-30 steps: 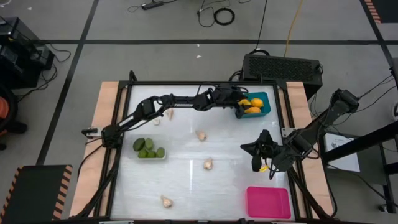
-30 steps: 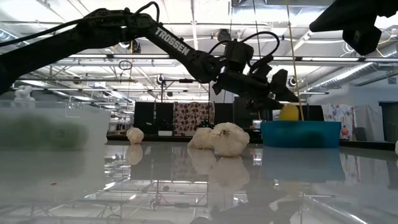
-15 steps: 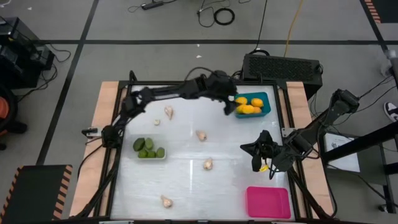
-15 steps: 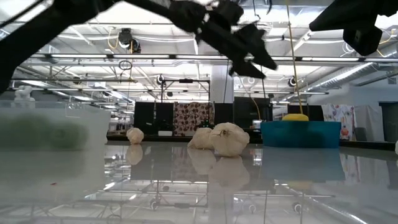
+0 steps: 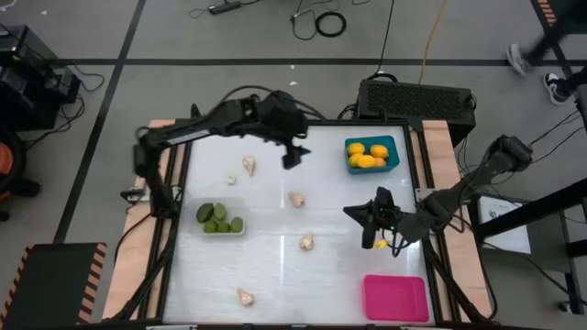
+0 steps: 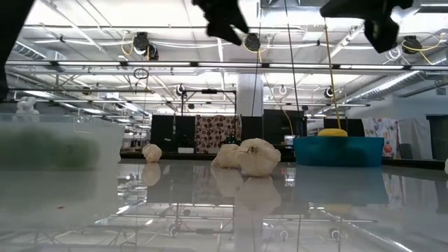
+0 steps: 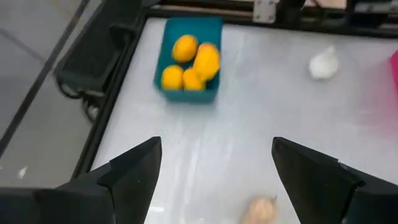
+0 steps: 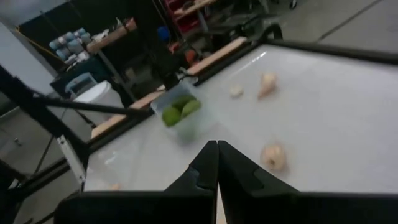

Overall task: Sort produce into baskets
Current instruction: Put the white garlic into the pink bin

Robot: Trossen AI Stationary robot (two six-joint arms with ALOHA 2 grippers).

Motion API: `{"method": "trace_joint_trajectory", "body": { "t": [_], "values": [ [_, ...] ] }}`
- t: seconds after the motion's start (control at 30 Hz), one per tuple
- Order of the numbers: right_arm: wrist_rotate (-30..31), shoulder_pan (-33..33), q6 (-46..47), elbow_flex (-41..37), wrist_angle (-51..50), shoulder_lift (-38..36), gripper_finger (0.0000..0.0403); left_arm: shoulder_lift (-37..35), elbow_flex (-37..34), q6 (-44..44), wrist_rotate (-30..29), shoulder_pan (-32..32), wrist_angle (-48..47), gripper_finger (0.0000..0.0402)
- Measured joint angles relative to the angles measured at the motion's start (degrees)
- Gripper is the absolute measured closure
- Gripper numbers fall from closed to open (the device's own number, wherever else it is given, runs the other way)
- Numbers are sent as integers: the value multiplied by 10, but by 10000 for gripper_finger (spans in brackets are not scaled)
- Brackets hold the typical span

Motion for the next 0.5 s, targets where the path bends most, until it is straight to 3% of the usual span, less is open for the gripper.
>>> {"method": "trace_joint_trajectory", "body": {
  "t": [0.13,0.3,0.5],
  "values": [
    [-2,-28,-45,0,54,23,403,-108,-148,-15,-47,-2,36,89],
    [-5,-81,-73,0,88,50,403,-267,-360,-58,-83,-3,186,89],
    [-146,-174,-92,0,150,94,403,-430,-502,-78,-83,-7,244,89]
  ]
}}
